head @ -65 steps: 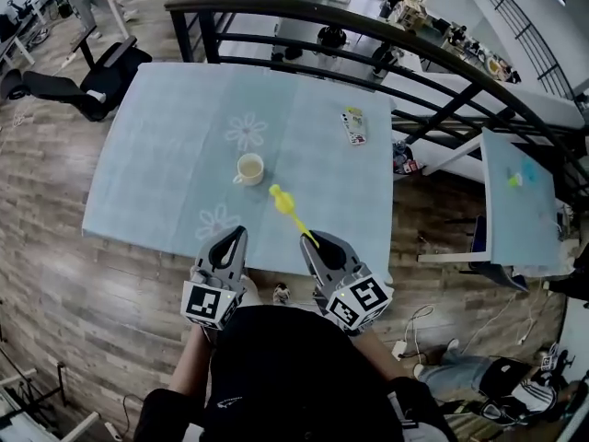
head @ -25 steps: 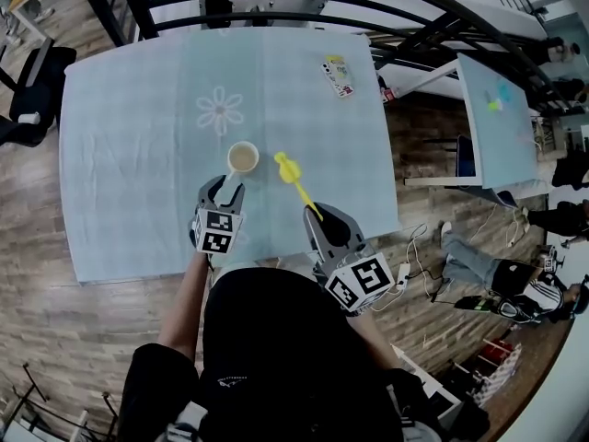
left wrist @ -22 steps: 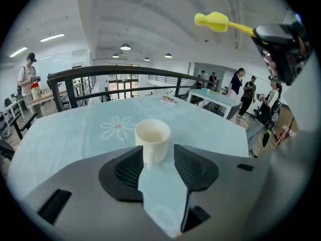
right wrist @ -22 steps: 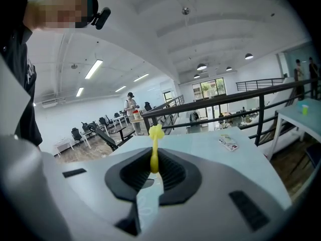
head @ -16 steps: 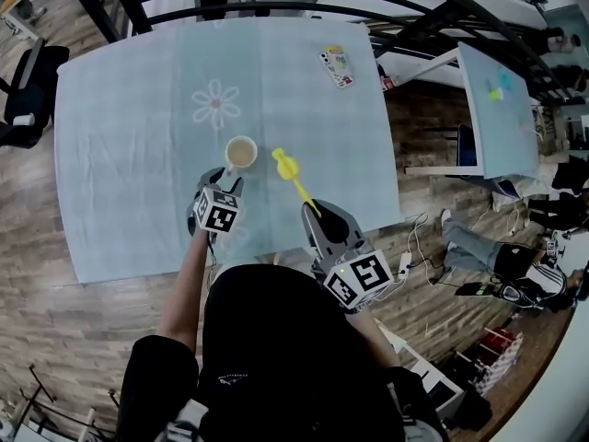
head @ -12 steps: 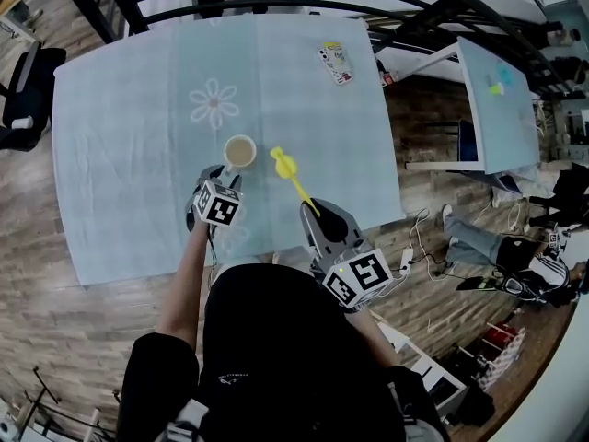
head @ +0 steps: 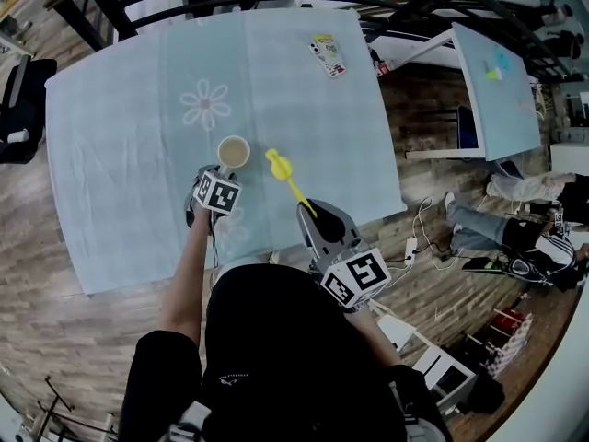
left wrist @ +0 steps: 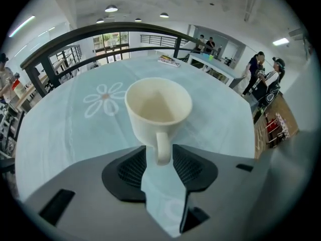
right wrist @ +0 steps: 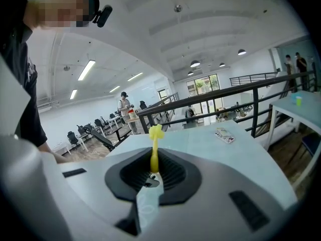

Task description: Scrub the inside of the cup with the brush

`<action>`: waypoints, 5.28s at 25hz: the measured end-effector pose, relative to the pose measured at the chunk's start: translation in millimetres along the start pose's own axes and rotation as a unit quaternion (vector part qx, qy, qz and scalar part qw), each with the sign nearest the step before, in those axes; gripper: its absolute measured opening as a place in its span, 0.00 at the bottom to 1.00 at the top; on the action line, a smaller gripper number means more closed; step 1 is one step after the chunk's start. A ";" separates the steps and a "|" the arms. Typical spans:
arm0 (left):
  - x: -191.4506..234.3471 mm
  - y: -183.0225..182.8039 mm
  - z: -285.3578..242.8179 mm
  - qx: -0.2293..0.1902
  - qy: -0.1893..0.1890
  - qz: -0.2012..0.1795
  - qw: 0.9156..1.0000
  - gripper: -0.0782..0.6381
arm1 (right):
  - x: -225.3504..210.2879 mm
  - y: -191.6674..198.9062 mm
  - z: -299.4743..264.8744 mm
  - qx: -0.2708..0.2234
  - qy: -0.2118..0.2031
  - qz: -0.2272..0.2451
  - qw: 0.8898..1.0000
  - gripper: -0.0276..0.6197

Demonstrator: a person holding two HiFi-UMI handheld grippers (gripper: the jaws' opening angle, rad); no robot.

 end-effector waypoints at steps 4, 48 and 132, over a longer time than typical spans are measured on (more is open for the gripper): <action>-0.7 -1.2 -3.5 0.010 0.003 0.006 1.000 0.33 | -3.8 3.6 3.6 0.000 0.007 -0.005 1.000 0.10; -43.6 26.3 48.3 -0.149 0.030 -0.104 0.983 0.18 | -13.7 29.8 3.9 0.053 -0.014 0.034 0.998 0.10; -102.2 119.0 78.0 -0.003 0.073 -0.303 0.950 0.18 | 63.0 166.8 -72.7 0.396 -0.279 0.514 0.708 0.10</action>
Point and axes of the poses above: the fingertips, and each gripper's own axes: z backward along the fingers, x to its left, y out of its underside, the point moved 3 cm from there along z, backward along the fingers, and after that the axes turned 1 degree about y, right-handed, at the moved point
